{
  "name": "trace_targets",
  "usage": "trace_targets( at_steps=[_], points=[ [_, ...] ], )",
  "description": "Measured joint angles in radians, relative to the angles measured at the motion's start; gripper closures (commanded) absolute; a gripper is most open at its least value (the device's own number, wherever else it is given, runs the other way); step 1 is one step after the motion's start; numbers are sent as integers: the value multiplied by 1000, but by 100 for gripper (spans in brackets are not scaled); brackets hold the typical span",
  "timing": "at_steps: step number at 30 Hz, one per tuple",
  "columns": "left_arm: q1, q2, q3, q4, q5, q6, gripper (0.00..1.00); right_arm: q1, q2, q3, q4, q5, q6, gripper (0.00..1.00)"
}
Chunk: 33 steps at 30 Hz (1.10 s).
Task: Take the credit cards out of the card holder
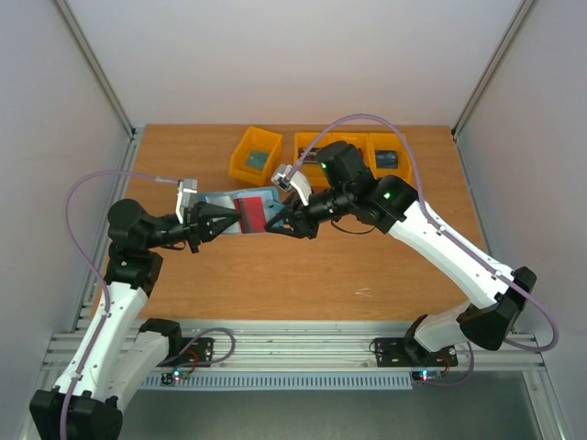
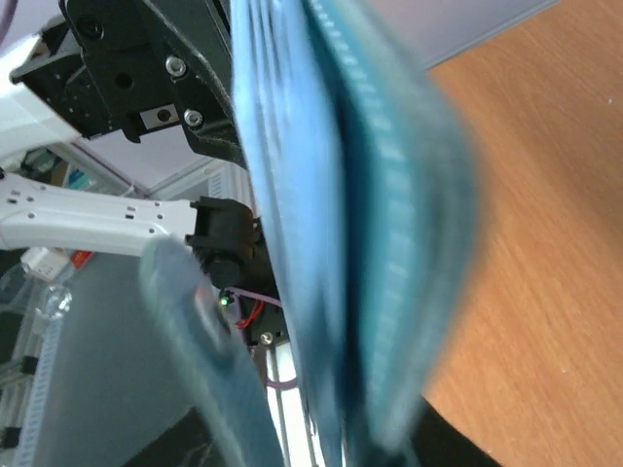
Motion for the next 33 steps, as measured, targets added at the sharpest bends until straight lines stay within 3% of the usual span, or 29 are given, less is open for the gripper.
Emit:
trace_targets(
  at_steps=[5,23,33],
  points=[
    [2,0,0,-1,-2,1,100,-7,-22,-9,3,4,0,99],
    [-7,-6,26,-179,14,154,100,-46,-56,-82,31,-23,-3,99],
    [-8,-6,28,-183,23,155,100,-55,-55,-92,41,-57,-1,99]
  ],
)
